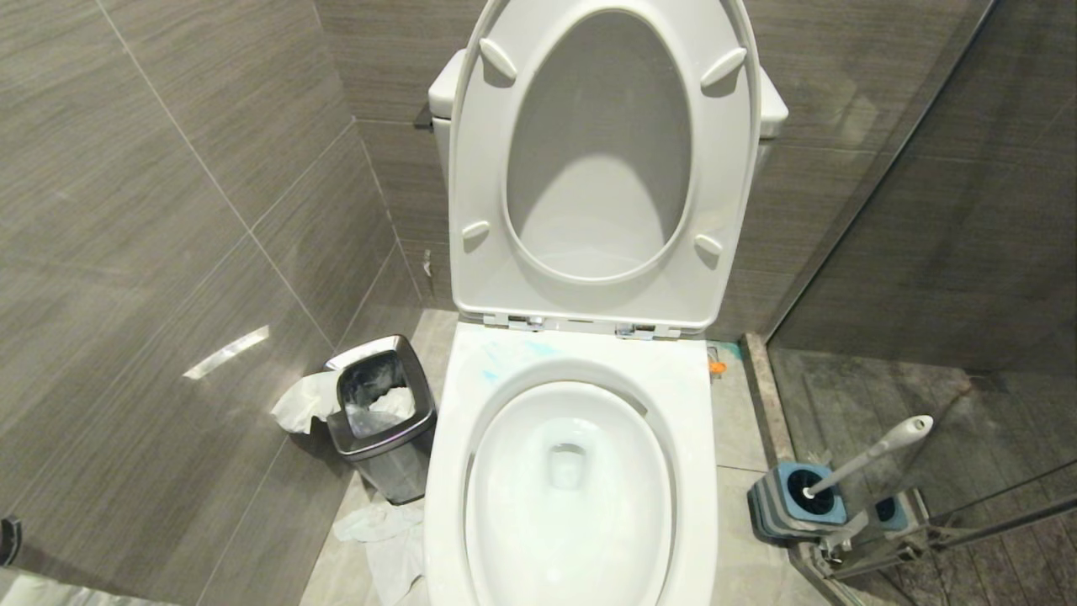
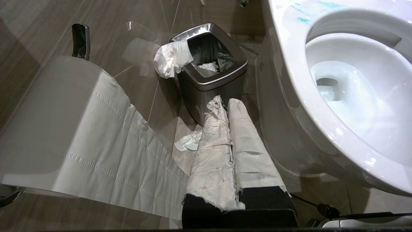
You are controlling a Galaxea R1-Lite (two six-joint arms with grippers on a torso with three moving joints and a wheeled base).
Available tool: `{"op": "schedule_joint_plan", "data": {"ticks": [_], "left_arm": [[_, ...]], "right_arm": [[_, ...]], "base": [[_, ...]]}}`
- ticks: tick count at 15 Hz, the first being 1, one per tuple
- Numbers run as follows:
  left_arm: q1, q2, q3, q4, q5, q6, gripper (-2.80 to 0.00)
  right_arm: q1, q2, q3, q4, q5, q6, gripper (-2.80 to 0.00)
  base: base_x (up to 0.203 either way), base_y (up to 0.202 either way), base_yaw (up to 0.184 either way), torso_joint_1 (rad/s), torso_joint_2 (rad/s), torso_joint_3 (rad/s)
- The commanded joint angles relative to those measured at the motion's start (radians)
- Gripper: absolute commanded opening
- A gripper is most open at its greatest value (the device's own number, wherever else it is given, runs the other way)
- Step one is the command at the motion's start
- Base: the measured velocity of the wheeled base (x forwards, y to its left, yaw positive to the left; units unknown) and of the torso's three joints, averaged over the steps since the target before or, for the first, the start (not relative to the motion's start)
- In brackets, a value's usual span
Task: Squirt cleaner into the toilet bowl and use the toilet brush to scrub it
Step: Pour in the cleaning agent
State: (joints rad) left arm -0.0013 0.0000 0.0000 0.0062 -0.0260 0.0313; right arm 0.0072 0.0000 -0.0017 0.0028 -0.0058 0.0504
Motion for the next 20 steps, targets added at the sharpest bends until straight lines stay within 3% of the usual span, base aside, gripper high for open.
{"op": "schedule_joint_plan", "data": {"ticks": [1,14,20], "left_arm": [[0.0,0.002,0.002,0.0,0.0,0.002,-2.8],[0.001,0.002,0.002,0.001,0.001,0.001,-2.8],[0.001,0.002,0.002,0.001,0.001,0.002,-2.8]], "right_arm": [[0.0,0.0,0.001,0.0,-0.001,0.0,-2.8],[0.0,0.0,0.0,0.002,-0.002,0.0,-2.8],[0.0,0.0,0.0,0.002,0.0,-0.004,-2.8]], "base": [[0.0,0.0,0.0,0.0,0.0,0.0],[0.0,0.0,0.0,0.0,0.0,-0.004],[0.0,0.0,0.0,0.003,0.0,-0.167]]}}
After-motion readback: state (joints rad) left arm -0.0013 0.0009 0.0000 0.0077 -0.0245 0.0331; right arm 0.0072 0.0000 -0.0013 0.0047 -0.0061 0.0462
